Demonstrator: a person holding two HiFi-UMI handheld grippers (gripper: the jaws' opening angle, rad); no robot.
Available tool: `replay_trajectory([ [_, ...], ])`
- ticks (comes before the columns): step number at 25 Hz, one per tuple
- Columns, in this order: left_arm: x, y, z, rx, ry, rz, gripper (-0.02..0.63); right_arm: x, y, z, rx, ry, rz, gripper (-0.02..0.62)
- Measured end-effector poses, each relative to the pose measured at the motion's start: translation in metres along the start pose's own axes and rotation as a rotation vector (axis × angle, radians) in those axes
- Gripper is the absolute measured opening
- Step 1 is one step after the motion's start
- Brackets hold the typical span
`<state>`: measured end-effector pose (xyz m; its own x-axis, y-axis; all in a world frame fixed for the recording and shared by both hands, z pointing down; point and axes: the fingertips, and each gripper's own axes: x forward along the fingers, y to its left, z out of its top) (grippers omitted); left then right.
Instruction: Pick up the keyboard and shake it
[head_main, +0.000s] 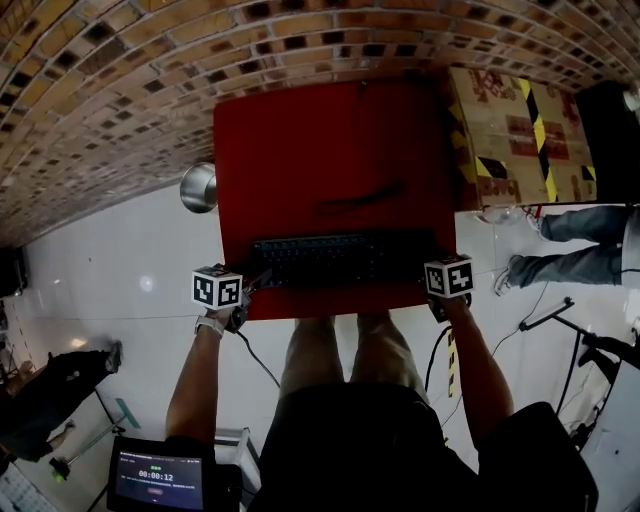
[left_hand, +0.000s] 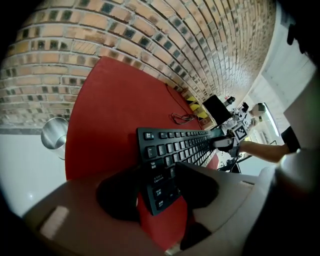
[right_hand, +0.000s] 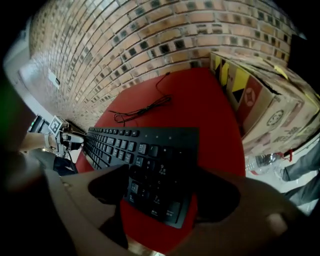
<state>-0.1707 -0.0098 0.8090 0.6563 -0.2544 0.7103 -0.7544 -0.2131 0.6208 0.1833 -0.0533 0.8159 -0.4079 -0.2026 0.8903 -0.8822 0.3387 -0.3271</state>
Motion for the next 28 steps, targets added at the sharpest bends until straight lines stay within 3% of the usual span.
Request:
replay_trajectory([
  [4, -0.006, -0.010, 0.007, 0.051, -0.077, -0.027, 0.222, -0.013, -0.003, 0.017, -0.066, -0.109, -0.030, 0.383],
  [11, -0.030, -0.037, 0.054, 0.187, -0.302, -0.002, 0.225, -0.061, 0.002, 0.068, -0.177, -0.348, -0.095, 0.373],
  [19, -0.056, -0.065, 0.101, 0.312, -0.430, 0.024, 0.225, -0.115, 0.009, 0.106, -0.222, -0.509, -0.149, 0.371],
  [28, -0.116, -0.119, 0.159, 0.468, -0.631, 0.038, 0.225, -0.199, 0.032, 0.155, -0.298, -0.731, -0.193, 0.371],
])
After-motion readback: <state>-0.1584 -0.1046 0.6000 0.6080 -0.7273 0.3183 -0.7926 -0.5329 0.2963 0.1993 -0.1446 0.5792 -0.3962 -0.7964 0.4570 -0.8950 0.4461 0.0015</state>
